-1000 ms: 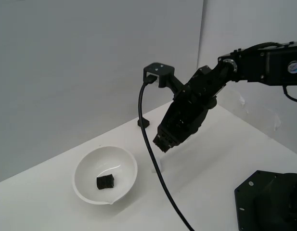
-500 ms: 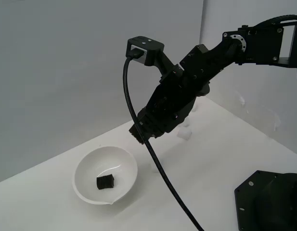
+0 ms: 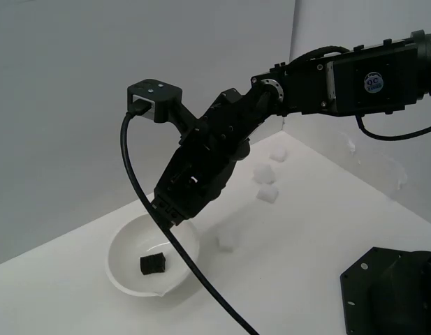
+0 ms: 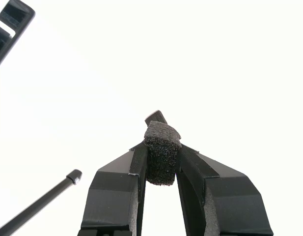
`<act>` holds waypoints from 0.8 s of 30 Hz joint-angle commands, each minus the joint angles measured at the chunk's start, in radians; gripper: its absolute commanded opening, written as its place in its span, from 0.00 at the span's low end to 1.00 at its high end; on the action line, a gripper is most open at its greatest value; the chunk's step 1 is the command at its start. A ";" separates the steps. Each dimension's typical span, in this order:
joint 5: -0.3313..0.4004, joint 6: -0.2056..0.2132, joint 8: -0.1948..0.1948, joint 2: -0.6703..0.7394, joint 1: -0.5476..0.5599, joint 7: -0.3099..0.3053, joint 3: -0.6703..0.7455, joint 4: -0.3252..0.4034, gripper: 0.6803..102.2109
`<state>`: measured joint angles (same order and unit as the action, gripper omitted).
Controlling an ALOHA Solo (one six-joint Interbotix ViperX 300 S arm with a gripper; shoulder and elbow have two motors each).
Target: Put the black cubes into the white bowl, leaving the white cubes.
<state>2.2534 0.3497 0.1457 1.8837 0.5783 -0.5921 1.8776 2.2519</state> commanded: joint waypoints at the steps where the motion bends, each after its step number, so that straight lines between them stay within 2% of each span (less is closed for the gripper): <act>1: -0.043 0.026 0.009 0.015 0.020 0.011 0.020 -0.035 0.03; 2: -0.048 0.031 0.011 0.015 0.025 0.011 0.020 -0.040 0.06; 4: -0.055 0.038 0.009 0.017 0.034 0.011 0.021 -0.048 0.20; 8: -0.057 0.055 0.011 0.014 0.044 0.011 0.018 -0.051 0.74; 9: -0.058 0.055 0.009 0.011 0.046 0.011 0.017 -0.052 0.82; 11: -0.057 0.057 0.009 0.008 0.049 0.012 0.011 -0.051 0.85; 17: -0.054 0.057 0.011 -0.002 0.051 0.011 0.005 -0.048 0.85; 24: -0.049 0.057 0.012 0.006 -0.008 0.012 0.012 -0.044 0.85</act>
<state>2.2243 0.3927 0.1580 1.8653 0.5798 -0.5860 1.8561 2.2227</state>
